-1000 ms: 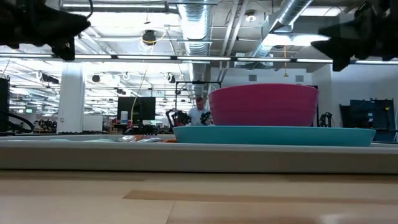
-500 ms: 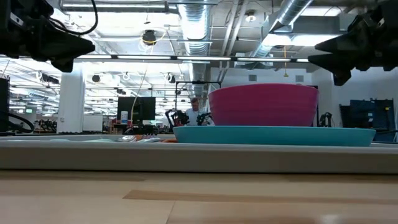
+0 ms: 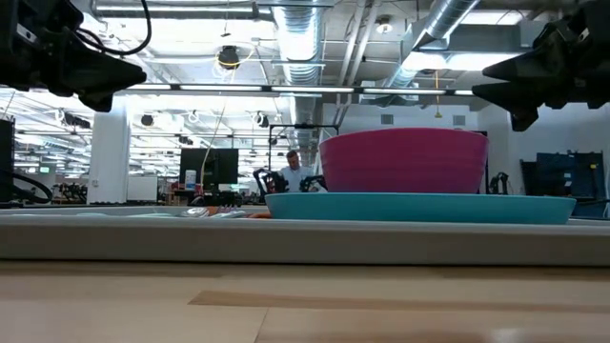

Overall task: Set up tray
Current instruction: Return to Home Position

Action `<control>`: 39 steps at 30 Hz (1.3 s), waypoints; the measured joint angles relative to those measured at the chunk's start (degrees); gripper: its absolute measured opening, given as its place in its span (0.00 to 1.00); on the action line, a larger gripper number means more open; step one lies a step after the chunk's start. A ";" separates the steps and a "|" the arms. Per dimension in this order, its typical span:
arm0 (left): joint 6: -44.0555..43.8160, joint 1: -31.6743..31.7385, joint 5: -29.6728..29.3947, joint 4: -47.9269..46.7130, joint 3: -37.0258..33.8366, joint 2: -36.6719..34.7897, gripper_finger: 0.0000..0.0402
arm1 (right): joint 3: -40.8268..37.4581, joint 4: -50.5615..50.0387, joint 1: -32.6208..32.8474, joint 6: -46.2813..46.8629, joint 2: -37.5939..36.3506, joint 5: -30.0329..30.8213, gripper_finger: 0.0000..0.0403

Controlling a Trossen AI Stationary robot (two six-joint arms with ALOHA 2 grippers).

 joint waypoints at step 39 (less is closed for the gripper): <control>1.36 0.00 0.00 -0.10 -0.07 0.00 0.12 | -0.07 -0.07 0.00 0.04 0.00 0.00 0.44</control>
